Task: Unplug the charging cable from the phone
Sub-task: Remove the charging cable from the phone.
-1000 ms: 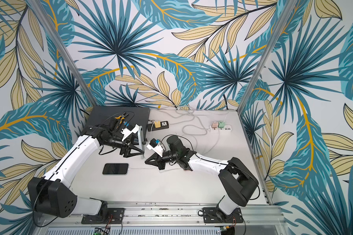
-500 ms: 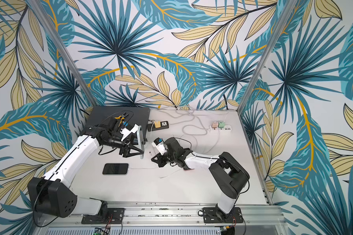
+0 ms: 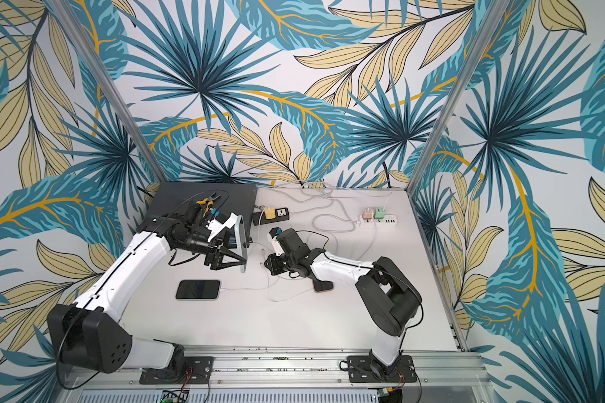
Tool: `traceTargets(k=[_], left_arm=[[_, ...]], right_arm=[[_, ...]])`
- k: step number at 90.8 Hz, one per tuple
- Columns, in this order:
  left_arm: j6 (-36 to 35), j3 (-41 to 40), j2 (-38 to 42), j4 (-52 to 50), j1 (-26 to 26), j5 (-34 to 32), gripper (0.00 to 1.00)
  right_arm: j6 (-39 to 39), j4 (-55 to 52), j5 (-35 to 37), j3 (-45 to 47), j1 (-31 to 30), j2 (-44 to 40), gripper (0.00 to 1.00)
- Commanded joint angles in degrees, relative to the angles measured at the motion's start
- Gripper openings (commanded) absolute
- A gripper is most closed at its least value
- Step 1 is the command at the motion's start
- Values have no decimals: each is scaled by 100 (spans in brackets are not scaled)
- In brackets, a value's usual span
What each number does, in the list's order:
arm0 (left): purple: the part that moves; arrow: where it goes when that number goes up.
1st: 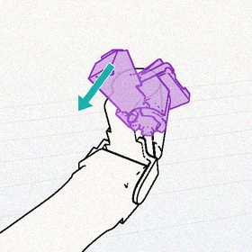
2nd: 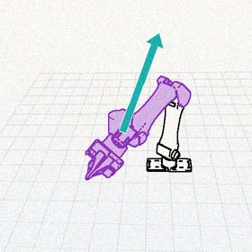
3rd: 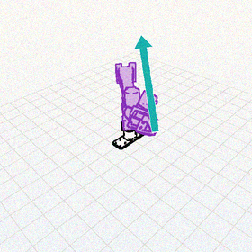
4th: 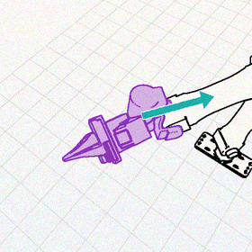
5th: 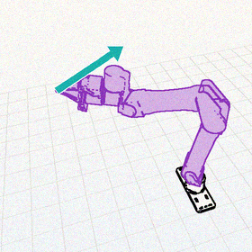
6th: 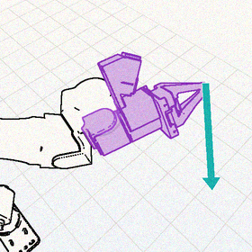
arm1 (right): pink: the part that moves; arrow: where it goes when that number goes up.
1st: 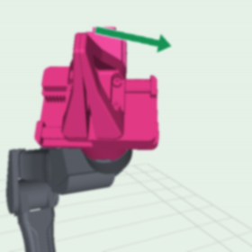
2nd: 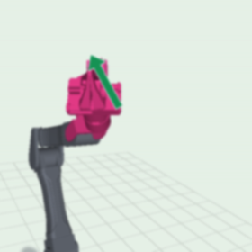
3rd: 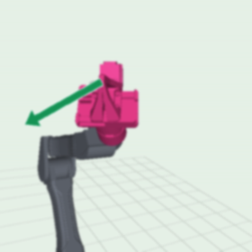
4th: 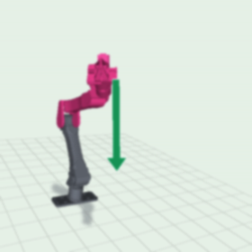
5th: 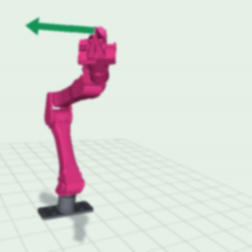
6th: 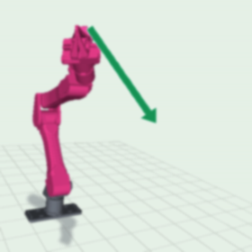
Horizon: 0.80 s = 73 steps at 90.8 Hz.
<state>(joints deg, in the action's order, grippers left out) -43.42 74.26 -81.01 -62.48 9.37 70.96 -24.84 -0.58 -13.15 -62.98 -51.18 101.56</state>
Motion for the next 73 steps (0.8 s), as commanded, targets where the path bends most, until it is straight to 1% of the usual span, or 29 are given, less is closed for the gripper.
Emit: traceTargets(k=[1, 5, 15, 29, 44, 58, 68, 73], left_arm=[[-135, 84, 123, -30, -31, 293, 42], [-146, 78, 129, -37, -31, 298, 42], [-161, 76, 124, -56, -31, 305, 42], [-196, 80, 118, -70, -27, 305, 42], [-236, 89, 125, -95, -31, 321, 42], [-272, 88, 124, -137, -31, 331, 42], [-303, 106, 125, -154, -31, 339, 42], [-326, 106, 123, -180, -31, 346, 42]], right_arm=[[23, -276, 198, -114, 49, -104, 30], [66, -263, 174, -123, 74, -184, 33], [160, -185, -25, -133, 169, -403, 46], [460, 50, -554, -107, 303, -771, 61], [917, 12, -1142, -279, 416, -1030, 79], [1198, 33, -1815, -447, 555, -1234, 90], [1471, 39, -2242, -578, 549, -1395, 99], [1633, 33, -2462, -641, 551, -1462, 100]])
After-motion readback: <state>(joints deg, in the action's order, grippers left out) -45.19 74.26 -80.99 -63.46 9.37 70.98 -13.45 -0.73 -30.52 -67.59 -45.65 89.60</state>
